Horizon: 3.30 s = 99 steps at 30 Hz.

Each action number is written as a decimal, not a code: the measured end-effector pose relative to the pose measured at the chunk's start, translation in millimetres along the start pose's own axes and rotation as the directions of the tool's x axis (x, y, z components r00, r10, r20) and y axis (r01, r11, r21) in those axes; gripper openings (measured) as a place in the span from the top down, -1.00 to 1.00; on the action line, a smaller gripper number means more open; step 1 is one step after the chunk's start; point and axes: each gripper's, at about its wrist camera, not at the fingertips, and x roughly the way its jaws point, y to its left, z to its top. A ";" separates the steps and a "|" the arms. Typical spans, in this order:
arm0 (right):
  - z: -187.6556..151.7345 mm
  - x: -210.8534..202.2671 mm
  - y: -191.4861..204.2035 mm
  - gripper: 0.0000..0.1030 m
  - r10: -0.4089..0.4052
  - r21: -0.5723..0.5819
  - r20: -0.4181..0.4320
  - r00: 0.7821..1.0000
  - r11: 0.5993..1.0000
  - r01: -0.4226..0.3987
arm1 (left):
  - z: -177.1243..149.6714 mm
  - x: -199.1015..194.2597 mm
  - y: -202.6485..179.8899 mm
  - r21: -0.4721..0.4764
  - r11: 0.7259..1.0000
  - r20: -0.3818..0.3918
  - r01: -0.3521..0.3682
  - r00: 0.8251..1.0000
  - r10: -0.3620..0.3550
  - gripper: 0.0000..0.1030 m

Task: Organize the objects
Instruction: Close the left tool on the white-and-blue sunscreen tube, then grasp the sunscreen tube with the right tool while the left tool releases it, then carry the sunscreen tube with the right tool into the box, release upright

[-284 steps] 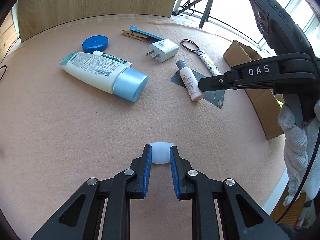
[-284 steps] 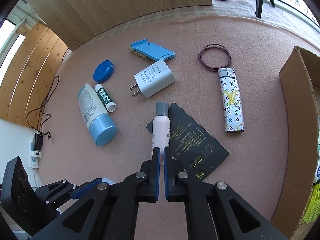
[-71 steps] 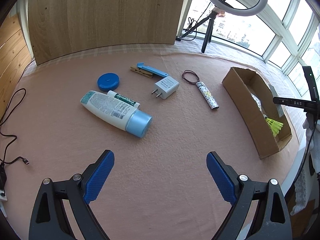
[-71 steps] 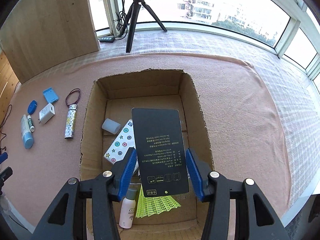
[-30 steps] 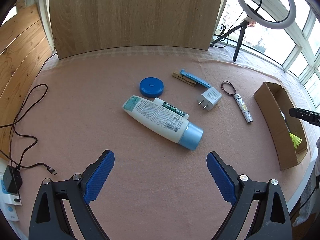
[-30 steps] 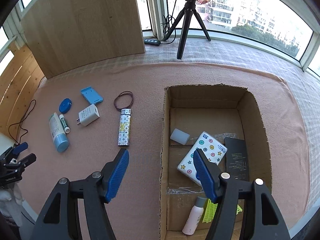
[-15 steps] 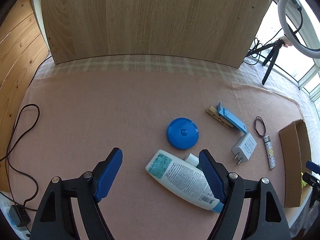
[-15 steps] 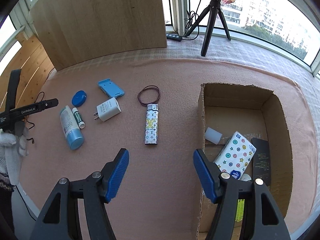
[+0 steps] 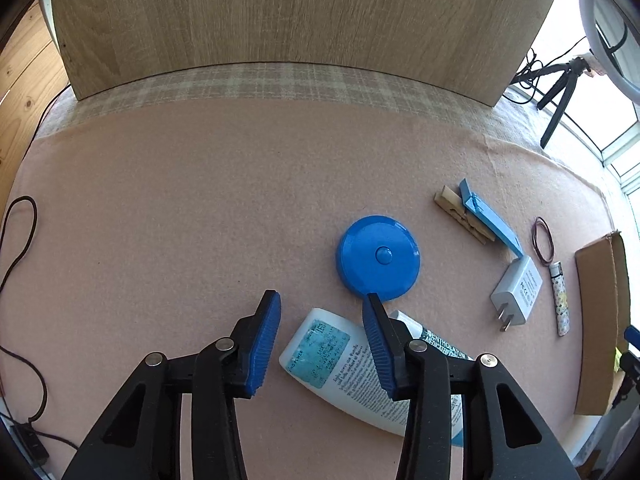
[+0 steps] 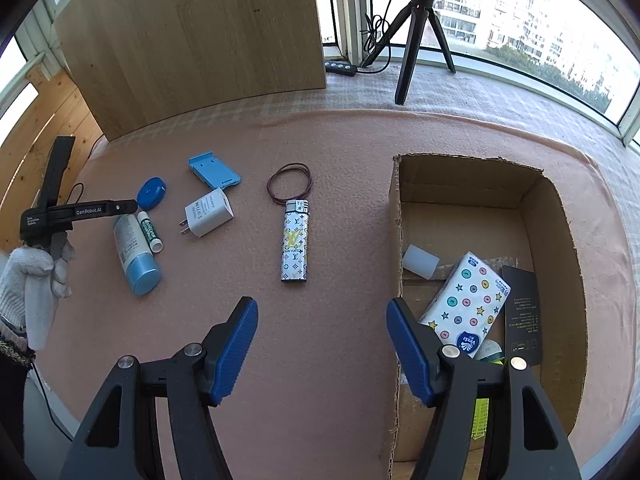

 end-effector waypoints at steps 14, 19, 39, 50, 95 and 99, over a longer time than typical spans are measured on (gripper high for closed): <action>-2.6 1.7 17.5 -0.22 0.046 -0.028 -0.012 0.999 0.999 -0.046 | -54.8 -5.4 -47.9 0.128 0.990 0.005 0.055 0.998 -0.056 0.12; -6.3 7.5 26.6 -0.22 0.068 -0.042 -0.033 0.997 0.997 -0.069 | -80.4 -9.6 -71.9 0.185 0.980 0.006 0.074 0.997 -0.077 0.12; -30.5 36.1 67.9 -0.22 0.172 -0.126 -0.159 0.972 0.973 -0.193 | -139.4 -84.3 -70.4 0.130 0.985 0.100 0.109 0.987 -0.123 -0.33; -35.0 64.9 99.0 -0.22 0.269 -0.172 -0.299 0.915 0.928 -0.330 | -192.8 -77.2 -83.5 0.092 0.970 -0.009 0.227 0.974 -0.227 -0.45; -46.7 50.4 84.6 0.28 0.452 -0.007 -0.296 0.841 0.880 -0.475 | -182.7 -87.5 -152.3 0.192 0.925 0.014 0.328 0.941 -0.337 -0.18; -39.5 33.2 65.2 0.29 0.439 0.007 -0.239 0.866 0.893 -0.451 | -169.0 -94.6 -178.1 0.250 0.910 0.023 0.330 0.938 -0.347 -0.18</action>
